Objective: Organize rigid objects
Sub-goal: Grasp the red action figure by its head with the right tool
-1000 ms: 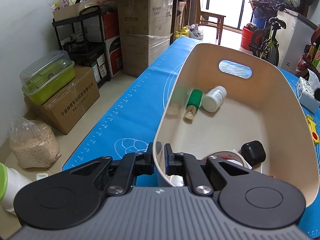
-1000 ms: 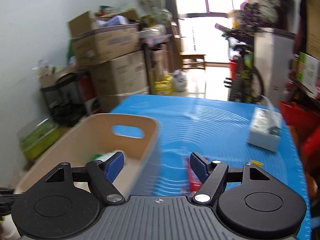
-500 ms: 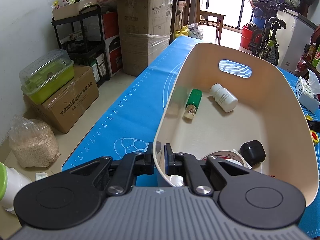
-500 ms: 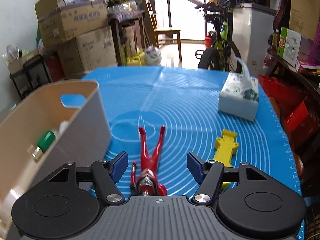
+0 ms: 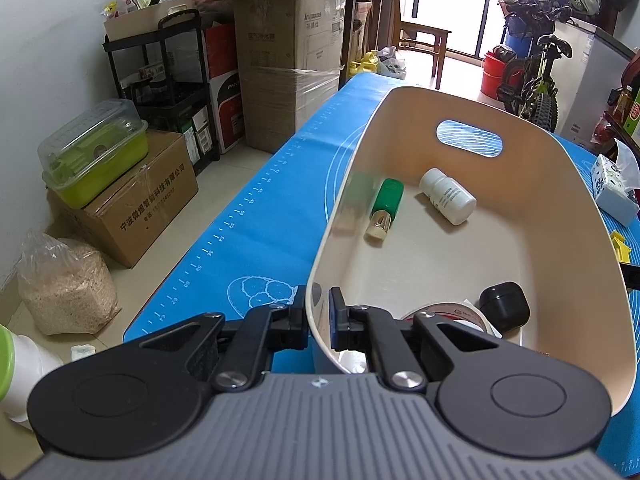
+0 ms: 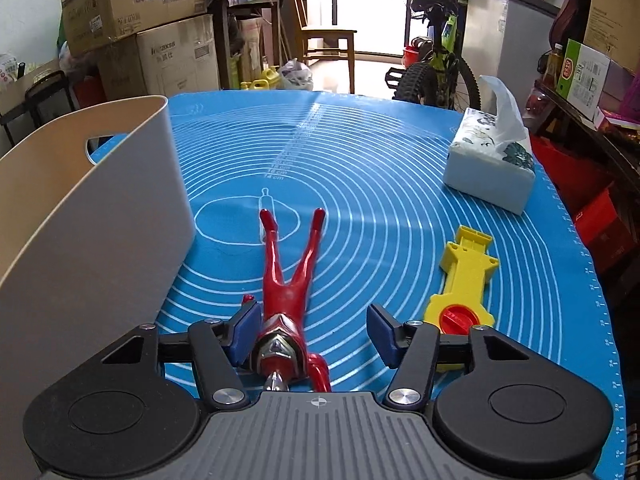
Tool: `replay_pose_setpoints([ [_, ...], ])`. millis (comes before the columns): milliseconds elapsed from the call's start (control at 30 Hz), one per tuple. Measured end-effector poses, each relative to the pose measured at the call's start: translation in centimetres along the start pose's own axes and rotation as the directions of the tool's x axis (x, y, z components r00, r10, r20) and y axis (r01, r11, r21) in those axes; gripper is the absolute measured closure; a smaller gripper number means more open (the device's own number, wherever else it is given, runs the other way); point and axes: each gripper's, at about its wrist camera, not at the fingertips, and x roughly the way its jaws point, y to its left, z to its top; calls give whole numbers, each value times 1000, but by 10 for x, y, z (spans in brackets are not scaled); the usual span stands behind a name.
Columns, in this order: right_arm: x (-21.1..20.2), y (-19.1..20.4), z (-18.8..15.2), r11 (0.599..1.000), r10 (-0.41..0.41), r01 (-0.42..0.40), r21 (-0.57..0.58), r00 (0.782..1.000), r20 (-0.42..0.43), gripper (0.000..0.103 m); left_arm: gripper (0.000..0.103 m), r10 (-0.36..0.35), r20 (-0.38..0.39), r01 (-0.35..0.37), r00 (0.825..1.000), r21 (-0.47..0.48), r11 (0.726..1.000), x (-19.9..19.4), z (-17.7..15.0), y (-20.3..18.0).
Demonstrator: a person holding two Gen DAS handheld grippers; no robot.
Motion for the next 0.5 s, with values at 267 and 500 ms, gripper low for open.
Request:
replay_pose_setpoints([
  [267, 18, 11, -2, 998, -24, 24, -51, 1000, -11, 41, 91, -1, -3, 1, 1000, -4, 1000, 0, 1, 0],
  [500, 12, 20, -1, 997, 21, -22, -68, 999, -25, 67, 91, 3, -5, -3, 1000, -8, 1000, 0, 0, 0],
])
